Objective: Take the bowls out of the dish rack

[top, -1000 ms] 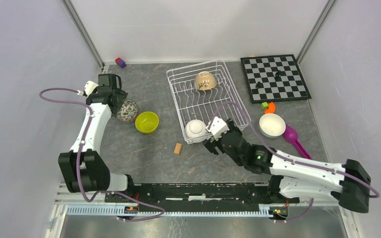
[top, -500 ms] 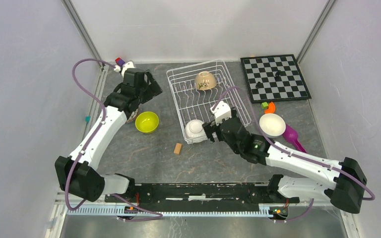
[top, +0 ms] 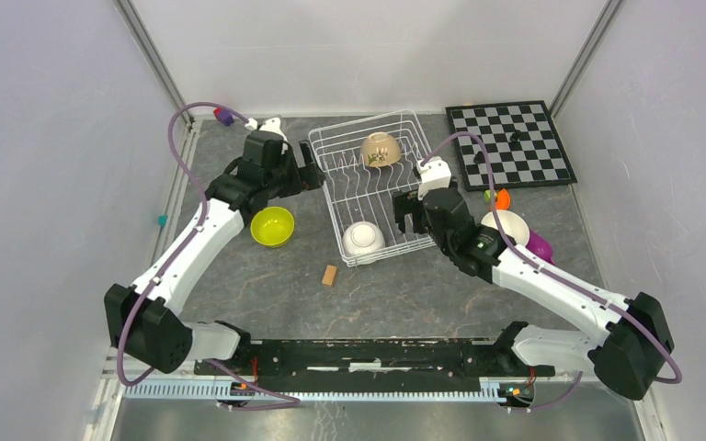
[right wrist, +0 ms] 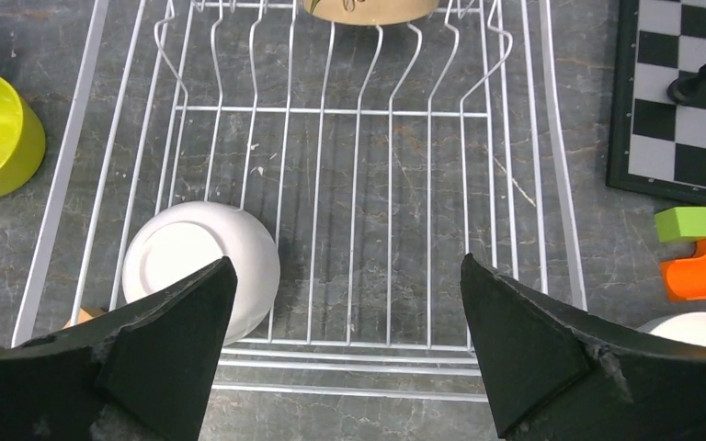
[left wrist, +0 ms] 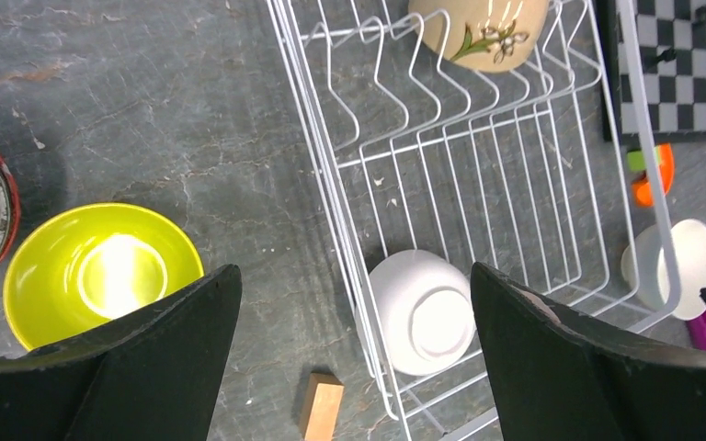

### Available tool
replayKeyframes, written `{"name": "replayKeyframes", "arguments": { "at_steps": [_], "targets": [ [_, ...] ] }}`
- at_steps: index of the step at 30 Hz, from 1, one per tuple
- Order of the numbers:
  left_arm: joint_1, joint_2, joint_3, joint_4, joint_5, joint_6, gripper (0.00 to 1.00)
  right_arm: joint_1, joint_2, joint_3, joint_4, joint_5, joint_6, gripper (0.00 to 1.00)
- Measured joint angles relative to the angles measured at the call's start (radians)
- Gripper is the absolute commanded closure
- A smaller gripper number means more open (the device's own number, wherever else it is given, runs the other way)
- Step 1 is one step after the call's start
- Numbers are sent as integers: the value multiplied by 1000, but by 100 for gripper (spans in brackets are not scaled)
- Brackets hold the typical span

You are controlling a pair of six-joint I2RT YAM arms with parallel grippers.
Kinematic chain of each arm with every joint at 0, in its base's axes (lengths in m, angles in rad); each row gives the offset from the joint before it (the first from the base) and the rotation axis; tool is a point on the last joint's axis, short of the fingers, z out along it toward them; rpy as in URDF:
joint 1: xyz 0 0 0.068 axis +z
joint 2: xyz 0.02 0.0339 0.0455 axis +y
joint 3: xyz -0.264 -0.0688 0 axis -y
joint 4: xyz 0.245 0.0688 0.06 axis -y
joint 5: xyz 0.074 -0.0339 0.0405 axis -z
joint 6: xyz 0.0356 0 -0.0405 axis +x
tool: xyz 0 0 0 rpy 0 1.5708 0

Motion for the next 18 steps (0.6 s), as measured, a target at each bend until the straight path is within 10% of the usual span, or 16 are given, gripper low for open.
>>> {"name": "replayKeyframes", "arguments": {
  "at_steps": [18],
  "targets": [
    [-83,129,-17,-27,-34,11,20,-14,34,-8,59,-31,-8,2]
  ]
}}
